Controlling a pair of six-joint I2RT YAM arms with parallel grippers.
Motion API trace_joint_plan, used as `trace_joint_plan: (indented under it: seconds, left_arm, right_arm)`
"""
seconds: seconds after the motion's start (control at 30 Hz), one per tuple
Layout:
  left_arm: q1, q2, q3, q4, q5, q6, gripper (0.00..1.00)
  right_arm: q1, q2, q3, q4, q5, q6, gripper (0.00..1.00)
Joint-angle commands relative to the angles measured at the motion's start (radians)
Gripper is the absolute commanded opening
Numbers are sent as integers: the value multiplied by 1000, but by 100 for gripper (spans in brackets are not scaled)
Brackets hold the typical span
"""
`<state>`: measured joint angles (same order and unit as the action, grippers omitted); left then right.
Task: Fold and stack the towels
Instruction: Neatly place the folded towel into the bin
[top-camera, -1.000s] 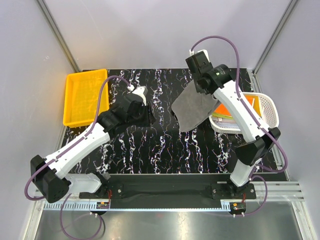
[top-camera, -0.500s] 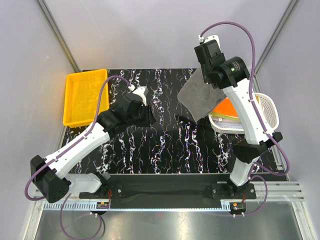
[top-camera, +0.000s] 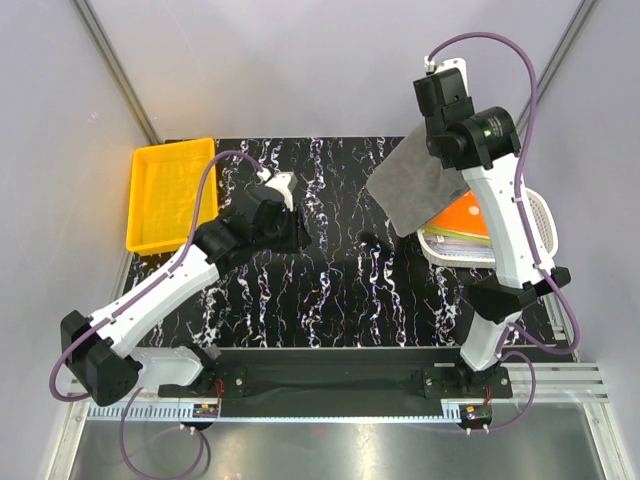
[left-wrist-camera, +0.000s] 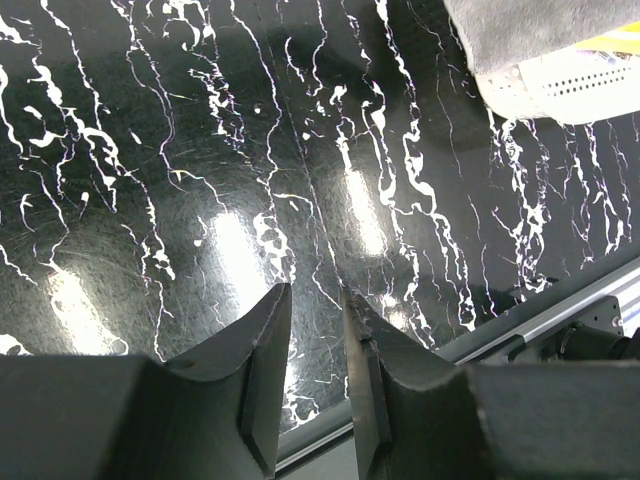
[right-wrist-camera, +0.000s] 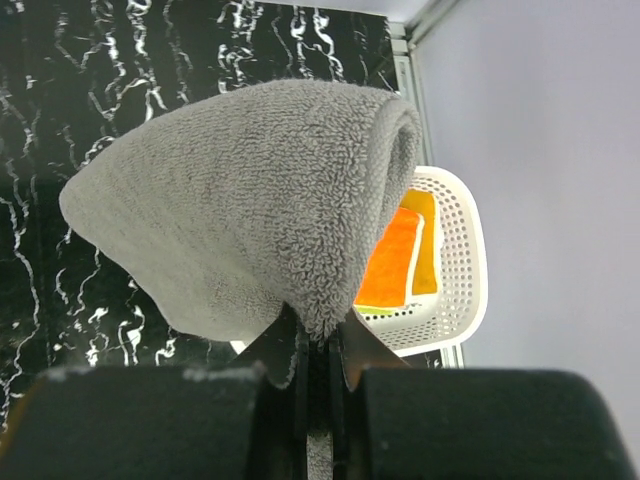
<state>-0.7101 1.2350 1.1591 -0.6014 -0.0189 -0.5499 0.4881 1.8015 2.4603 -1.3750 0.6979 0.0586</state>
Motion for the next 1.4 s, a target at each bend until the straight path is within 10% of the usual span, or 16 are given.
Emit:
trace_joint_plan:
  seconds: [0.0,0.6,1.17,1.37]
  left_arm:
    - [8,1,50,23,37,21,32]
    - [12,34,41,15,106,41,32]
    - [11,86,73,5,125,41,31]
    - [11,96,76,6,116,42,31]
  right_arm:
    - [-49,-42,8,1,37,-9,0]
    - [-569,-151,-705,427,-307,56,0]
    - [-776,-2,-727,475,-367,107,0]
    - [-790,32,-732,470,-359,126,17]
